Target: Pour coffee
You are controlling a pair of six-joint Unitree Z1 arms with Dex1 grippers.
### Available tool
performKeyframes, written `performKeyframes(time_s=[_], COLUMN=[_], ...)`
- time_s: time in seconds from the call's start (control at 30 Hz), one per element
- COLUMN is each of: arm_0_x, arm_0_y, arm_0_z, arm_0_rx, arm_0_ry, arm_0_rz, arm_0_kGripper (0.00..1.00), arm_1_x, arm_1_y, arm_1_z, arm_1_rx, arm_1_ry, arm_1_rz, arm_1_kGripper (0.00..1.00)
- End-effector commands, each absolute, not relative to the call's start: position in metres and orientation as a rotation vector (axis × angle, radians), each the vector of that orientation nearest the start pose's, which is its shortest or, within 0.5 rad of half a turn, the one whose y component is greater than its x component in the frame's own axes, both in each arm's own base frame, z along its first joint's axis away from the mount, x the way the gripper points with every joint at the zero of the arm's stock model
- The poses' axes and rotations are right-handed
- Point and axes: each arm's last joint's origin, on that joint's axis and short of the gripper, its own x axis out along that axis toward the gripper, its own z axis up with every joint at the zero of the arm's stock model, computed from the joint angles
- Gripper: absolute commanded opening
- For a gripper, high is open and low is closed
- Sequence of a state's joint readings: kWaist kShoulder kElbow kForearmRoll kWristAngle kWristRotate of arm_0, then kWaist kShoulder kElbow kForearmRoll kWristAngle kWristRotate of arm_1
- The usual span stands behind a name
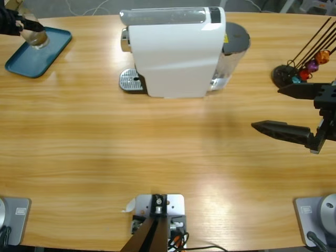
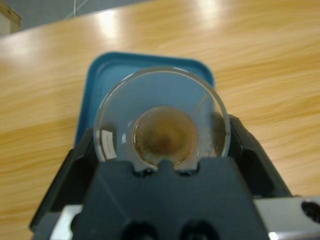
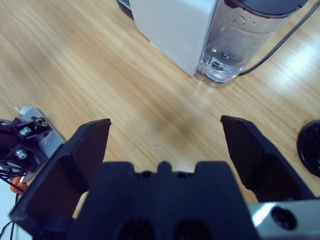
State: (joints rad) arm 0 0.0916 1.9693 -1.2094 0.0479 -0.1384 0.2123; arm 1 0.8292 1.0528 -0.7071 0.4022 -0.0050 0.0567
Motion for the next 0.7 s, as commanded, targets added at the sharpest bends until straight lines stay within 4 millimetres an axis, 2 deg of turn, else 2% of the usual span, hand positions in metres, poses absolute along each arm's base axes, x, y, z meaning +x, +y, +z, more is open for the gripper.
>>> performKeyframes(time_s=[0.03, 0.33, 0.37, 0.4, 0.43, 0.57, 0.7], arm_0_x=[0.434, 0.434, 0.433, 0.432, 0.431, 0.42, 0.389], arm_0_y=[0.04, 0.042, 0.042, 0.041, 0.041, 0.039, 0.032], arm_0_z=[0.191, 0.184, 0.185, 0.186, 0.187, 0.199, 0.235], arm_0_rx=[0.086, 0.057, 0.055, 0.053, 0.05, 0.047, 0.043], arm_0_ry=[0.869, 0.892, 0.896, 0.893, 0.892, 0.874, 0.807], arm_0_rz=[-0.101, -0.088, -0.091, -0.096, -0.103, -0.117, -0.148], arm_0_kGripper=[0.0, 0.015, 0.336, 0.809, 0.975, 0.991, 0.991], arm_1_x=[0.093, 0.092, 0.092, 0.091, 0.091, 0.09, 0.089], arm_1_y=[0.102, 0.101, 0.1, 0.1, 0.099, 0.098, 0.095], arm_1_z=[0.292, 0.294, 0.294, 0.295, 0.295, 0.296, 0.297], arm_1_rx=[-0.308, -0.306, -0.304, -0.301, -0.299, -0.298, -0.298], arm_1_ry=[0.782, 0.777, 0.775, 0.773, 0.771, 0.764, 0.748], arm_1_rz=[0.747, 0.748, 0.748, 0.747, 0.746, 0.736, 0.722], arm_1_kGripper=[1.0, 1.0, 1.0, 1.0, 1.0, 1.0, 1.0])
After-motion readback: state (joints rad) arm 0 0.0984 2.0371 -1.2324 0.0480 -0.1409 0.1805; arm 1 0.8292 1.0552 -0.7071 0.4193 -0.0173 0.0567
